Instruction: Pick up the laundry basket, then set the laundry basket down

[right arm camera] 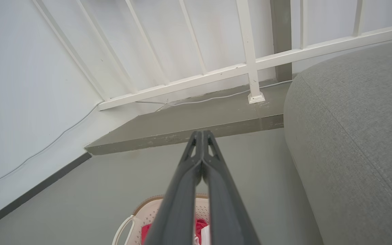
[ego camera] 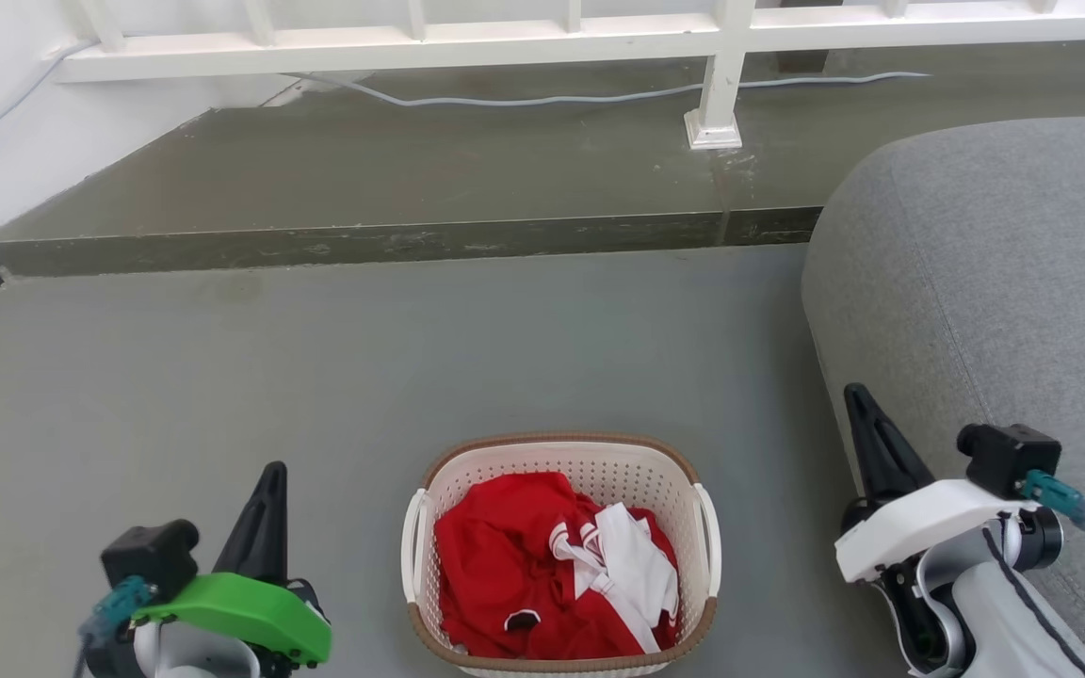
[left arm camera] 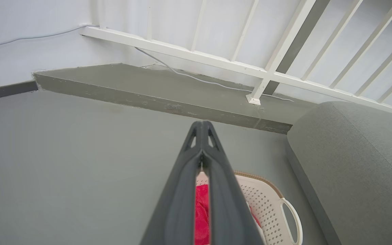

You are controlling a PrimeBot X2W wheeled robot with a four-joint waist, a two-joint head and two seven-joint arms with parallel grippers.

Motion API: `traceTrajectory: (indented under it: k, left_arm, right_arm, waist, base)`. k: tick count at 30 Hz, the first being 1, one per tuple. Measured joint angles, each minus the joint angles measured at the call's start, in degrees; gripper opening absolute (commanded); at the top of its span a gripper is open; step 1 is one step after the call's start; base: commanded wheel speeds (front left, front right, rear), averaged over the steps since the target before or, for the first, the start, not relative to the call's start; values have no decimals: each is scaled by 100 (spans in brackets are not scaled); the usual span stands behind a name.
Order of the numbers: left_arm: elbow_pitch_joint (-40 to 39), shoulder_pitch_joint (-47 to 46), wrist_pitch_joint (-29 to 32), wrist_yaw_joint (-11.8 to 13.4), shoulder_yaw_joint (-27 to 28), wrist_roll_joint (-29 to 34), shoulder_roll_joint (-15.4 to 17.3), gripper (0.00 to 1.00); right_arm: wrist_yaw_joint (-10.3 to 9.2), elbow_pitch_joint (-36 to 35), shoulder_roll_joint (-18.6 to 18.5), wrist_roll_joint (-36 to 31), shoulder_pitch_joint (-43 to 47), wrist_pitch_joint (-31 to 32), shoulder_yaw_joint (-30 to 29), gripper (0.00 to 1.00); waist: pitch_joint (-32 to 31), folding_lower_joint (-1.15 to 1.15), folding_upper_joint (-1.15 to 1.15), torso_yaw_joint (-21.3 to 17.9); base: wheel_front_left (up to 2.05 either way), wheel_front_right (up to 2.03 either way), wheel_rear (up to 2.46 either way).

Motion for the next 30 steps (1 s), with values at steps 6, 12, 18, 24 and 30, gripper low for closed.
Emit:
traceTrajectory:
  k: [6,12,18,24,30]
  left_arm:
    - [15,-1,131,-1,115,-435,-12,0]
    - [15,-1,278,-3,220,-969,-24,0]
    - [15,-2,398,-10,320,-1315,-47,0]
    - [14,-2,536,-46,434,-1667,-60,0]
    - [13,-3,638,-51,523,-2027,-75,0]
  right_arm:
    - [24,-2,26,445,-1,122,-138,0]
    - [70,-12,84,969,-1,253,-283,0]
    - [82,-29,119,1328,-1,372,-428,0]
    - [124,-42,146,1694,-1,493,-570,0]
    - [174,-58,183,2074,-1,625,-706,0]
  waist:
    - [-12,0,0,5]
    - [-26,0,0,12]
    - [-37,0,0,18]
    - [-49,0,0,23]
    - [-61,0,0,29]
  base:
    - [0,0,0]
    - [0,0,0]
    - [0,0,0]
    - [0,0,0]
    - [0,0,0]
